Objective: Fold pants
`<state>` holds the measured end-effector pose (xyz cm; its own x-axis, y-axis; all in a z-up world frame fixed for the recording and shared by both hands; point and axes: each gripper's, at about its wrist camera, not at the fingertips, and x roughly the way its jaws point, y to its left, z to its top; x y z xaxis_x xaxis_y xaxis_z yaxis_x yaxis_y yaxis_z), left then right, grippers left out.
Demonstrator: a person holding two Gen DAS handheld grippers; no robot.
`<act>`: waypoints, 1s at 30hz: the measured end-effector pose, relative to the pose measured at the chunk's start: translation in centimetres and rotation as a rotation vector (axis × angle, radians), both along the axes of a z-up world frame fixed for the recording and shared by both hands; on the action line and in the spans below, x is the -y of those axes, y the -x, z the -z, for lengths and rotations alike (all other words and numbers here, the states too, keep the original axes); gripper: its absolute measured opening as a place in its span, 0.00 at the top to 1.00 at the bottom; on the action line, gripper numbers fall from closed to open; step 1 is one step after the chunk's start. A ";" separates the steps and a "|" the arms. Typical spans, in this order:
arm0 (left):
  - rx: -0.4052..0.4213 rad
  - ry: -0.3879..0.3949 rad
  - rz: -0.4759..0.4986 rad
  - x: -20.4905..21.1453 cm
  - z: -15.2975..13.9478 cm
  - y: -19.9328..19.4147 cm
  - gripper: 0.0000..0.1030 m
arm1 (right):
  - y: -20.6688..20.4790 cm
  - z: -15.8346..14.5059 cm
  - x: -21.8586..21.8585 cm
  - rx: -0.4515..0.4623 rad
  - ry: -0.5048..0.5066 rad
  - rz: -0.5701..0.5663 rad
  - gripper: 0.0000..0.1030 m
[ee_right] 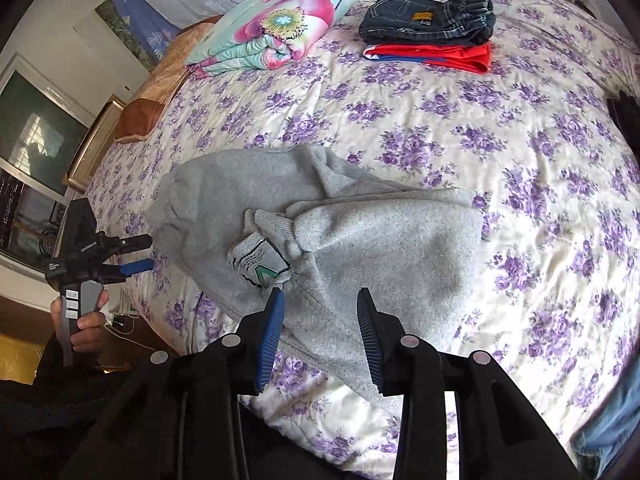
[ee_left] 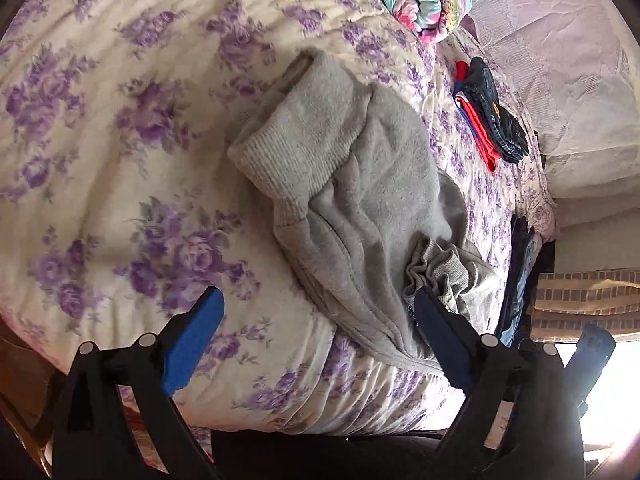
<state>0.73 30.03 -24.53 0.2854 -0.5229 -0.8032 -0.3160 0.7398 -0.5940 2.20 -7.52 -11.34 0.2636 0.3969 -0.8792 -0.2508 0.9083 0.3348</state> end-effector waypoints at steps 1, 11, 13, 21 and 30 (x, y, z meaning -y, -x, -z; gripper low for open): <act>-0.007 0.012 0.010 0.5 0.7 -0.7 0.09 | 0.1 -0.1 0.3 0.003 -0.001 0.007 0.63; 0.035 -0.090 0.029 1.1 0.5 -7.4 0.55 | 0.6 0.5 0.2 -0.021 0.016 -0.009 0.63; 0.117 -0.150 0.065 1.9 -1.9 -6.4 0.60 | 0.5 0.5 -0.4 -0.021 0.012 -0.035 0.63; 0.281 -0.253 0.136 5.7 -8.2 -2.7 0.61 | -3.4 1.8 -9.1 0.025 -0.074 -0.243 0.63; 0.301 -0.284 0.166 7.0 -8.7 -2.8 0.62 | -6.7 7.4 -15.9 -0.016 0.050 -0.310 0.83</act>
